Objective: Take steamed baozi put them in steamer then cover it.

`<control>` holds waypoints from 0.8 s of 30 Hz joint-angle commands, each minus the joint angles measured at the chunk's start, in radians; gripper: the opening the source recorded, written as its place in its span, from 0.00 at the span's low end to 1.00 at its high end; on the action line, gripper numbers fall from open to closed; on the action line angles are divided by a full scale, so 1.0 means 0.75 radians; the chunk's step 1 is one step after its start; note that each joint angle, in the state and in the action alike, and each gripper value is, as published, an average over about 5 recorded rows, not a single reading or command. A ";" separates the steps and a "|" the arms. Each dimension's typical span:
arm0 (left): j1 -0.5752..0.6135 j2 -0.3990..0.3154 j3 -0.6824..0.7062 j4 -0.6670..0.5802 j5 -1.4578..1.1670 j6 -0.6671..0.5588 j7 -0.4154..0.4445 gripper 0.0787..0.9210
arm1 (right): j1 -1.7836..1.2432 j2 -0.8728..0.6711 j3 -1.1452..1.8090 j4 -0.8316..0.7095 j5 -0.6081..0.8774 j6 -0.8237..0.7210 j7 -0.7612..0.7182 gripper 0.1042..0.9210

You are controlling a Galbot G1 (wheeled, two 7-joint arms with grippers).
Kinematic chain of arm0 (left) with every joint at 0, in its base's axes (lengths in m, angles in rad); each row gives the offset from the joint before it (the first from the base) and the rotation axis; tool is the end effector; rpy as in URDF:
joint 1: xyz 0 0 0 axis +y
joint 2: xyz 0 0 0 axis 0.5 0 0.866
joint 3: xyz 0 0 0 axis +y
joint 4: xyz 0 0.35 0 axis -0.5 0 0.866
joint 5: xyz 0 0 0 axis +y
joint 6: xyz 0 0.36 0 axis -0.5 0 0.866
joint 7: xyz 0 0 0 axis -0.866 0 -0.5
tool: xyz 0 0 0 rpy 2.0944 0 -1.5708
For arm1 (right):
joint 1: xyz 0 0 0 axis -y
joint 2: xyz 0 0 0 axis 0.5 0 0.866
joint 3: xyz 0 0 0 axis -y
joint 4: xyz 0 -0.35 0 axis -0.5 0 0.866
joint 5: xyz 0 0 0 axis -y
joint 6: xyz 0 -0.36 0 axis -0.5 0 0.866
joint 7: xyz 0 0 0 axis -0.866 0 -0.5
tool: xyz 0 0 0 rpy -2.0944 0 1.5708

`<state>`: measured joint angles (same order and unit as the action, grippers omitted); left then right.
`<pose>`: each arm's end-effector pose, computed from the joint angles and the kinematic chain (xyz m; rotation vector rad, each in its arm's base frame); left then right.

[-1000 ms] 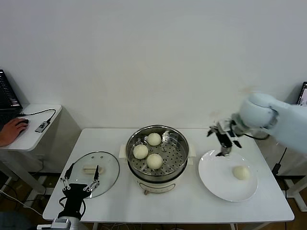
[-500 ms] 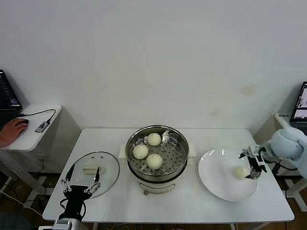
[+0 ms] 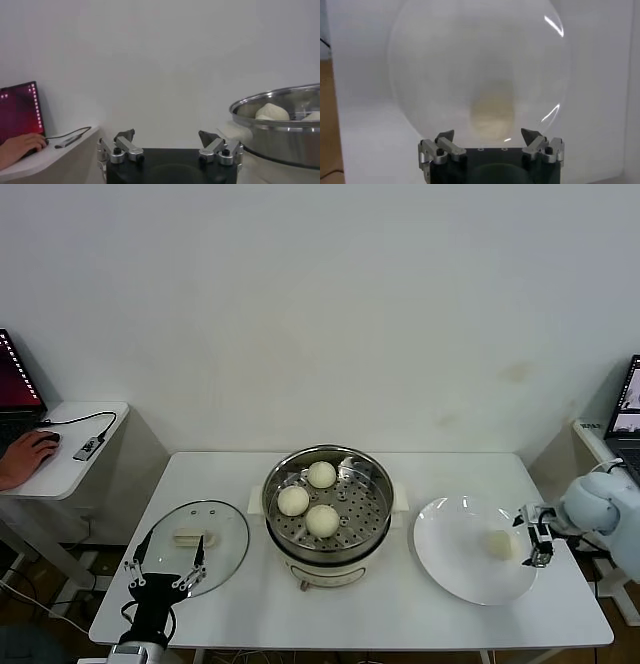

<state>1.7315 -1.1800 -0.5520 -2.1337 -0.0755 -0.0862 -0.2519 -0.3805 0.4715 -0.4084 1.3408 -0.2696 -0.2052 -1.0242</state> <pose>0.1456 0.0681 -0.3029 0.0611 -3.1115 -0.3938 0.4406 -0.2571 -0.2220 1.0212 -1.4169 1.3705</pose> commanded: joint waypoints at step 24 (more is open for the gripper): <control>-0.010 0.001 -0.006 0.019 -0.001 -0.001 0.000 0.88 | 0.027 0.117 0.001 -0.119 -0.027 0.001 -0.021 0.60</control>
<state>1.7244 -1.1801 -0.5564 -2.1202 -0.0762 -0.0870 -0.2520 -0.3621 0.5677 -0.4075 1.2429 -0.2940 -0.2050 -1.0327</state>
